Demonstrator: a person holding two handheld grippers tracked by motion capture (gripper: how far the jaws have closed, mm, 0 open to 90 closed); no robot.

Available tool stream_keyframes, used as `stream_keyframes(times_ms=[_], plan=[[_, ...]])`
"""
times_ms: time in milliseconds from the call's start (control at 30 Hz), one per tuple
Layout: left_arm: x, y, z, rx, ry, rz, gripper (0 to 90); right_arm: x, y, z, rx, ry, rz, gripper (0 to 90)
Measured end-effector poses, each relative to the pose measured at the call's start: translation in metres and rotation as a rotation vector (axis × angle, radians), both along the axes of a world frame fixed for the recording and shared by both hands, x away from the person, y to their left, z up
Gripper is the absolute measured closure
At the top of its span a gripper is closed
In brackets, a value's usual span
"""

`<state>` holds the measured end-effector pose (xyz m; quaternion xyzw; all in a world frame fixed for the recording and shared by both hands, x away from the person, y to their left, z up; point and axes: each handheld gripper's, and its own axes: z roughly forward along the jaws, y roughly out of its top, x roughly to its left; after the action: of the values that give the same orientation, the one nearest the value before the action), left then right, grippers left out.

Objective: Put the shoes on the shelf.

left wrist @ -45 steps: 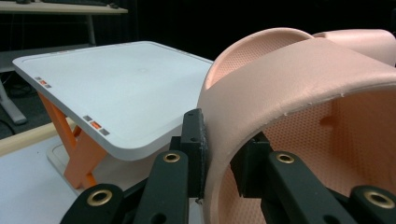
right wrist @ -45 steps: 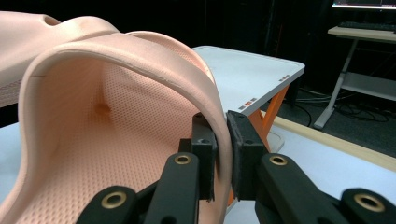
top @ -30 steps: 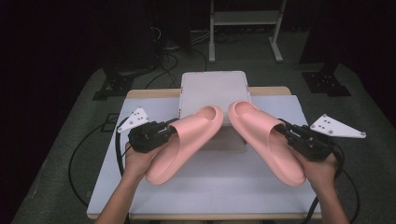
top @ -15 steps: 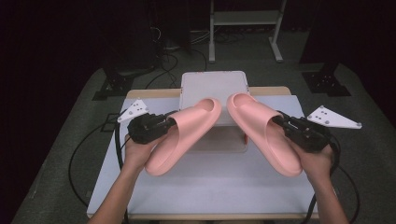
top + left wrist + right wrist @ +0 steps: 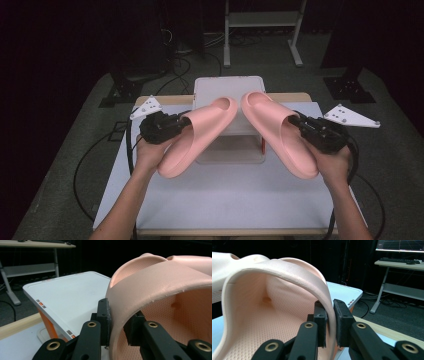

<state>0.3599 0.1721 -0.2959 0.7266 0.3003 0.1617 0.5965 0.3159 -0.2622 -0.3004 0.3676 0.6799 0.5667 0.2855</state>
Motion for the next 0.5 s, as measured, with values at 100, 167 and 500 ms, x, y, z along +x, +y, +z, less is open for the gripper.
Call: stream_keyframes(times_ms=[100, 167, 500], plan=[[0.004, 0.0, 0.001, 0.001, 0.004, 0.003, 76.4, 0.003, 0.002, 0.001, 0.001, -0.001, -0.003, 80.9], [0.007, -0.001, 0.002, -0.003, 0.004, 0.007, 76.4, 0.005, 0.002, 0.002, 0.0, -0.007, -0.003, 81.0], [0.018, -0.005, 0.008, 0.007, 0.003, 0.023, 76.4, 0.013, 0.006, 0.007, 0.005, -0.013, -0.012, 80.9]])
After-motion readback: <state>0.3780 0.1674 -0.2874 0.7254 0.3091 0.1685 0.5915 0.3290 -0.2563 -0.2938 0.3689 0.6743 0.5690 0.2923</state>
